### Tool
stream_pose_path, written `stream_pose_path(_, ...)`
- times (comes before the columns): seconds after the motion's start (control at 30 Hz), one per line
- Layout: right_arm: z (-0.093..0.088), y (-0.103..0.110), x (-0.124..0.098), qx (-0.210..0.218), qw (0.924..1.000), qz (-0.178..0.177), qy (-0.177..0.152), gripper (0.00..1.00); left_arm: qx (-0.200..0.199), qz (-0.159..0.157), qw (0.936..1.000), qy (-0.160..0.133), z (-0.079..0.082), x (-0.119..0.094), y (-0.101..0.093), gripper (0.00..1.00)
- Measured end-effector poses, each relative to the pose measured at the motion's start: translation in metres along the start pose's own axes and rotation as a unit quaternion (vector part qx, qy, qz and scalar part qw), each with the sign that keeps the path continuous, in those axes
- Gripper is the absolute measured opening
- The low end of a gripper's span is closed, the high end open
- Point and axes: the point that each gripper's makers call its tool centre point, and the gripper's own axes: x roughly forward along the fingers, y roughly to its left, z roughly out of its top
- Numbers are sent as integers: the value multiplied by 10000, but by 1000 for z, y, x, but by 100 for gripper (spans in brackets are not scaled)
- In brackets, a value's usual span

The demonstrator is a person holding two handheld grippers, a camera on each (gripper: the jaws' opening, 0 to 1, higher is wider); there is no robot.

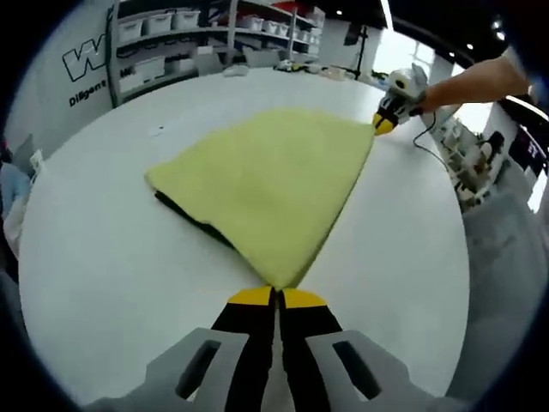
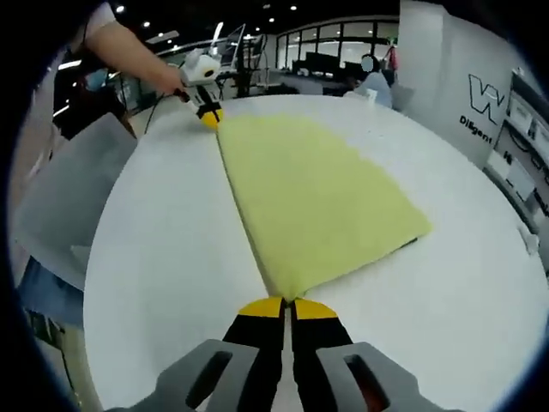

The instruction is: Fold the garment on the visible template until the final outline fits inside the template.

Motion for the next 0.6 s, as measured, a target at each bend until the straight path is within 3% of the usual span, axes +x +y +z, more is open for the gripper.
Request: stream_pose_path(0.6, -13, 13, -4, 224, 9997, -78, -75, 0, -27, -41, 9999, 130, -9, -1, -12, 0)
